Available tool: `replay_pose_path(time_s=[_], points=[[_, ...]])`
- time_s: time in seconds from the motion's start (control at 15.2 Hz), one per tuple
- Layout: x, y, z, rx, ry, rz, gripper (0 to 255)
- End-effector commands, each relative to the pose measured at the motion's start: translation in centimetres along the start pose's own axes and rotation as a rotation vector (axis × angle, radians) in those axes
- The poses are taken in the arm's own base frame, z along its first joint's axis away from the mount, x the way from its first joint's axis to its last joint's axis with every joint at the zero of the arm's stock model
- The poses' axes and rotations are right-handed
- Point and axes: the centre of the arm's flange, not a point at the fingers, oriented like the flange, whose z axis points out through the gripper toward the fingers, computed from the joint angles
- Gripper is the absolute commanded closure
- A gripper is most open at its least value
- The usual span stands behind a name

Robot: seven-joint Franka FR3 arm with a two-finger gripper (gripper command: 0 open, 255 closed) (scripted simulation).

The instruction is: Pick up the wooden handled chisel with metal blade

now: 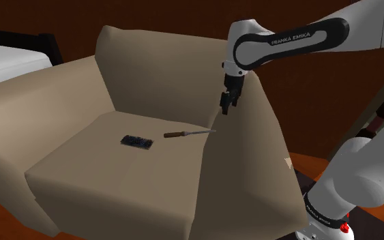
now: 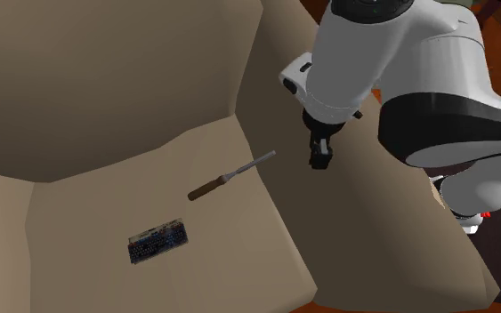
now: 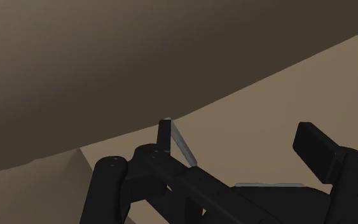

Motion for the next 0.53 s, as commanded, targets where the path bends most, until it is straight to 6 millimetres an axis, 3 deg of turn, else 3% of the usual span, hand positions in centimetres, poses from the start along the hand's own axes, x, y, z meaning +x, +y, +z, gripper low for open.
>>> replay_pose_path(time_s=[0.0, 0.46], points=[[2.1, 0.0, 1.9, 0.000, -0.005, -0.018, 0], [9.5, -0.1, 7.9, 0.002, -0.022, -0.080, 0]])
